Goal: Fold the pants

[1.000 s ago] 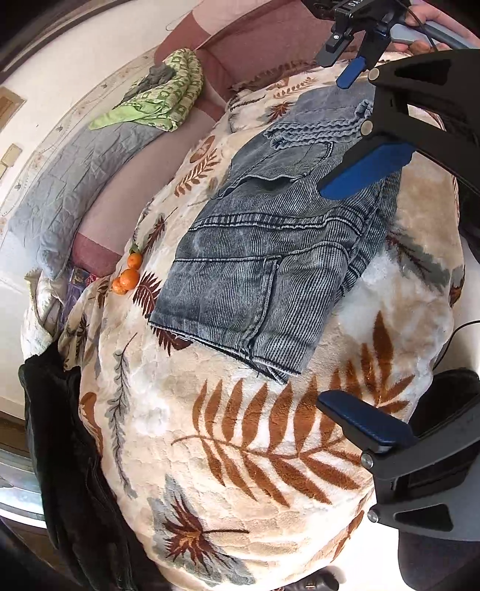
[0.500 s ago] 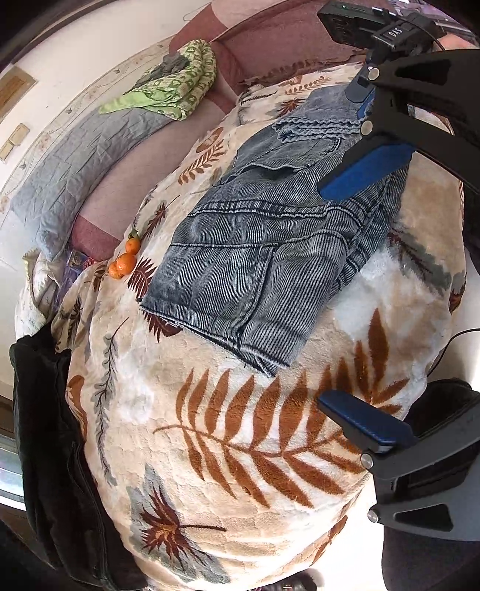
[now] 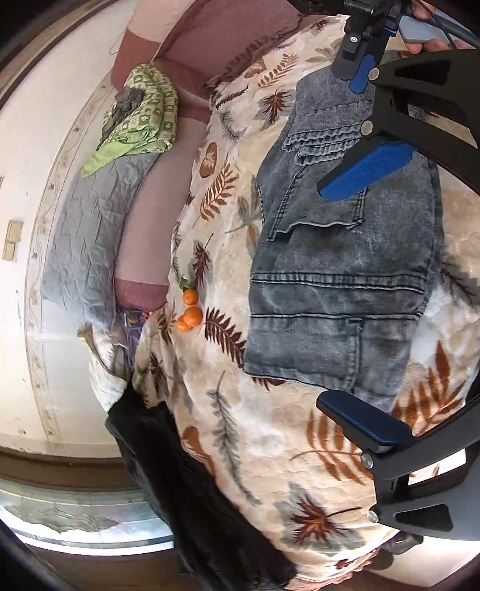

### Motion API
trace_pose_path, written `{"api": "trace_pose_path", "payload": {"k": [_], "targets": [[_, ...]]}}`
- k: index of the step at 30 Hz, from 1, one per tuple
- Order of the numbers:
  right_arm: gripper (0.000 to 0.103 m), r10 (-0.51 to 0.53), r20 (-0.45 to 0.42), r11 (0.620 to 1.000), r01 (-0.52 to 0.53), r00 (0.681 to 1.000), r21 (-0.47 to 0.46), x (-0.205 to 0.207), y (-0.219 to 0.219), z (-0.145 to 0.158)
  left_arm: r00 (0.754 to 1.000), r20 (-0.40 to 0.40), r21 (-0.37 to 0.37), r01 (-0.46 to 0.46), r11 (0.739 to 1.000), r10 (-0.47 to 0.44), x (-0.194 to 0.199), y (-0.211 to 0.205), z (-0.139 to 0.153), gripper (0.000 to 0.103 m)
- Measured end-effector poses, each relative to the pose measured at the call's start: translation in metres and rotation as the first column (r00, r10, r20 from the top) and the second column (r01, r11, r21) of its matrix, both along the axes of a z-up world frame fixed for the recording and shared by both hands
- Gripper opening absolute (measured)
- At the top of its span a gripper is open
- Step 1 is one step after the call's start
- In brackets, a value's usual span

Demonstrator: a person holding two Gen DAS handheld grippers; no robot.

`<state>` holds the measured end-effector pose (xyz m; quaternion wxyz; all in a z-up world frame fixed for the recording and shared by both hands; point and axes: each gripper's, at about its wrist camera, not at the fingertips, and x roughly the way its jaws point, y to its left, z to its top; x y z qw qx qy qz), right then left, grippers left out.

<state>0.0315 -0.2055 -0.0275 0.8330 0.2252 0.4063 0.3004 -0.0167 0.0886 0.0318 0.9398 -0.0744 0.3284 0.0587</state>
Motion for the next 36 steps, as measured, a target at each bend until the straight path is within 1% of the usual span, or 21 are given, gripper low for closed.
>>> {"api": "trace_pose_path", "payload": {"k": [1, 2, 3, 4, 5, 6, 7, 8, 9, 11, 15, 18, 22, 36], "targets": [[0.1, -0.002, -0.046, 1.0, 0.002, 0.999, -0.01, 0.004, 0.001, -0.008, 1.0, -0.002, 0.013, 0.008, 1.0, -0.008, 0.005, -0.003, -0.001, 0.102], [0.1, 0.001, -0.109, 0.999, -0.005, 0.994, -0.041, 0.009, 0.004, -0.019, 1.0, -0.009, 0.02, 0.017, 1.0, -0.017, 0.01, -0.007, -0.005, 0.102], [0.1, 0.008, -0.133, 0.998, -0.016, 0.991, -0.062, 0.011, 0.007, -0.026, 0.999, -0.019, 0.024, 0.027, 0.999, -0.026, 0.014, -0.01, -0.01, 0.102], [0.1, 0.003, -0.1, 0.997, -0.011, 0.995, -0.076, 0.008, 0.007, -0.023, 0.999, -0.045, 0.026, 0.03, 0.999, -0.028, 0.02, -0.013, -0.018, 0.102], [0.1, 0.009, -0.095, 0.995, -0.019, 0.995, -0.099, 0.007, 0.011, -0.021, 0.996, -0.088, 0.015, 0.021, 1.0, -0.02, 0.026, -0.015, -0.024, 0.102], [0.101, 0.02, -0.085, 0.992, -0.031, 0.996, -0.124, 0.007, 0.015, -0.021, 0.993, -0.117, -0.015, 0.025, 1.0, -0.027, 0.03, -0.018, -0.028, 0.102], [0.101, 0.024, -0.075, 0.989, -0.035, 0.997, -0.143, 0.005, 0.017, -0.022, 0.99, -0.129, -0.047, 0.045, 0.998, -0.051, 0.033, -0.02, -0.033, 0.102], [0.101, 0.024, -0.068, 0.987, -0.035, 0.997, -0.154, 0.005, 0.018, -0.022, 0.988, -0.142, -0.061, 0.056, 0.997, -0.064, 0.035, -0.022, -0.036, 0.102], [0.101, 0.026, -0.064, 0.986, -0.037, 0.998, -0.162, 0.005, 0.019, -0.022, 0.986, -0.152, -0.059, 0.057, 0.997, -0.066, 0.036, -0.026, -0.039, 0.102], [0.102, 0.028, -0.062, 0.986, -0.037, 0.998, -0.16, 0.004, 0.018, -0.022, 0.986, -0.151, -0.053, 0.066, 0.996, -0.073, 0.035, -0.03, -0.041, 0.102], [0.103, 0.018, -0.065, 0.989, -0.027, 0.998, -0.143, 0.005, 0.016, -0.024, 0.983, -0.165, -0.017, 0.077, 0.997, -0.078, 0.035, -0.037, -0.044, 0.102], [0.103, 0.016, -0.057, 0.987, -0.025, 0.998, -0.158, 0.005, 0.019, -0.024, 0.981, -0.174, -0.007, 0.081, 0.997, -0.081, 0.035, -0.039, -0.045, 0.102], [0.103, 0.019, -0.044, 0.983, -0.027, 0.999, -0.181, 0.003, 0.021, -0.024, 0.981, -0.179, -0.008, 0.081, 0.997, -0.081, 0.035, -0.04, -0.046, 0.102], [0.103, 0.017, -0.034, 0.981, -0.023, 0.999, -0.192, 0.001, 0.023, -0.024, 0.98, -0.182, -0.018, 0.082, 0.996, -0.084, 0.034, -0.039, -0.046, 0.102]]}}
